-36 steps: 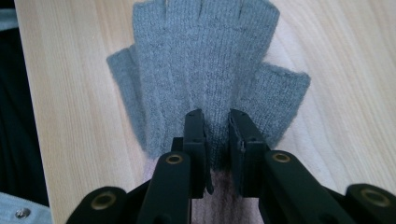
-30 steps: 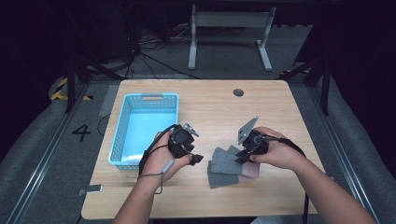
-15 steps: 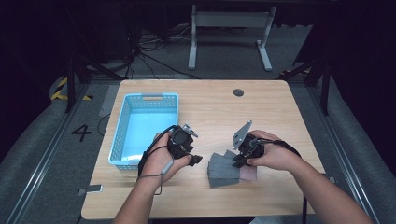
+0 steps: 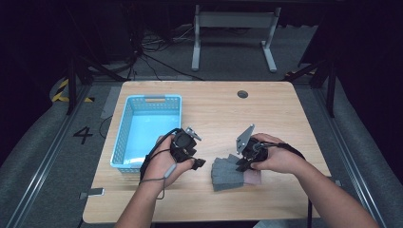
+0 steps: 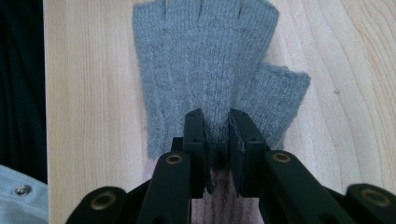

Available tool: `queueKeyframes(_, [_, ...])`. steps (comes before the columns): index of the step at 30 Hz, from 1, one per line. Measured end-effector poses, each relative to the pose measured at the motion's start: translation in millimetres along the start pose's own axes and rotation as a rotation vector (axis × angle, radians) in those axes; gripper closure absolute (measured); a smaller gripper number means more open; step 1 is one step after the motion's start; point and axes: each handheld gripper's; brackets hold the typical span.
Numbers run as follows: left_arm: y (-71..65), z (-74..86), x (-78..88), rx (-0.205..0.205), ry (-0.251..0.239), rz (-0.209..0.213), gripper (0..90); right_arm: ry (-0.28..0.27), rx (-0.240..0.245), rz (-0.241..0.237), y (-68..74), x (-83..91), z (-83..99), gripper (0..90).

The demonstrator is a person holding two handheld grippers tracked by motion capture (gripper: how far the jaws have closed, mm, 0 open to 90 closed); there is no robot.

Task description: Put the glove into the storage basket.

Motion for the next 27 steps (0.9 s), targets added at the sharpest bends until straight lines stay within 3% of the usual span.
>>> queueKeyframes(27, [0.0,-0.8,-2.8,-0.002,0.009,0.005,48.3,0.022,0.084,-0.019,-6.4,-12.8,-3.1,81.4])
Point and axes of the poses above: each handheld gripper's, and its own axes: x roughly backward along the jaws, z roughly out of its underside, y roughly to its left, and after that the axes turned 6 degrees about y, right-handed
